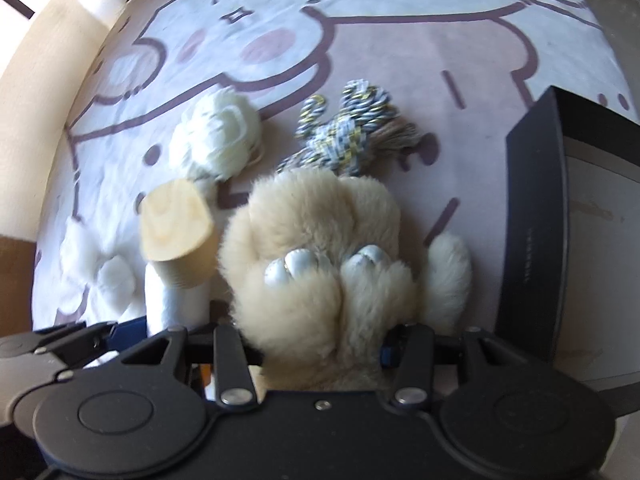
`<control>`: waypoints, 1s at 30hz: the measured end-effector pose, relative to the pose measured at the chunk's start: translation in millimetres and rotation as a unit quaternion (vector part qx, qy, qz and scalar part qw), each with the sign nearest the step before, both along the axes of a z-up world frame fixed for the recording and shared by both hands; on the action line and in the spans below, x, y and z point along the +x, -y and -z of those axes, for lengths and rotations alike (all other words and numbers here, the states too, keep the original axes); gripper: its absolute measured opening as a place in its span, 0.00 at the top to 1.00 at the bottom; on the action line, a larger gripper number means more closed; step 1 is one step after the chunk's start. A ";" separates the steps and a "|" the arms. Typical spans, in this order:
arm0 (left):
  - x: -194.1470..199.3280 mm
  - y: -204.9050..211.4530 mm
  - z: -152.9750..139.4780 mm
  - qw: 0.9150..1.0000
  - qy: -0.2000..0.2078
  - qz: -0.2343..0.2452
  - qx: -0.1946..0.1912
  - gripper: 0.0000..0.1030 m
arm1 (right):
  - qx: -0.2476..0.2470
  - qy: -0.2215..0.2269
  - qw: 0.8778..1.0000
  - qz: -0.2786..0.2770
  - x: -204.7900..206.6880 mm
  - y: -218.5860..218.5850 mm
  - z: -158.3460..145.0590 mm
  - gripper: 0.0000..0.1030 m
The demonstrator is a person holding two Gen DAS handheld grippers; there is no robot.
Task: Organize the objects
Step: 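Lift the plush paw with the right gripper while the left gripper lifts the plastic roll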
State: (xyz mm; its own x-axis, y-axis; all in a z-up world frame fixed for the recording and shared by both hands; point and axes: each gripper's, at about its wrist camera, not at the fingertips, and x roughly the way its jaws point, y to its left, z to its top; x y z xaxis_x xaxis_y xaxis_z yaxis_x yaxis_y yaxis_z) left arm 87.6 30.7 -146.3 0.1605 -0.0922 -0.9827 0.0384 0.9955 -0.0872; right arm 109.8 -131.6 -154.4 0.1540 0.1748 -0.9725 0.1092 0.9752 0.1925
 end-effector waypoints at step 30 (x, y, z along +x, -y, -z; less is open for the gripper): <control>-10.0 -17.4 -28.5 0.997 0.067 -0.023 0.000 0.59 | 0.031 0.057 0.998 0.011 -11.3 9.6 -27.5 0.57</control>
State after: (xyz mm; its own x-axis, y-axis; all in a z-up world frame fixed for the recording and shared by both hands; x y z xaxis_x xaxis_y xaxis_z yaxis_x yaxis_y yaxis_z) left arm 77.7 48.1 -117.8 0.2952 -0.0823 -0.9519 0.0044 0.9964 -0.0848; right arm 98.5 -141.2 -126.9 0.2680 0.2294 -0.9357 0.1042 0.9586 0.2649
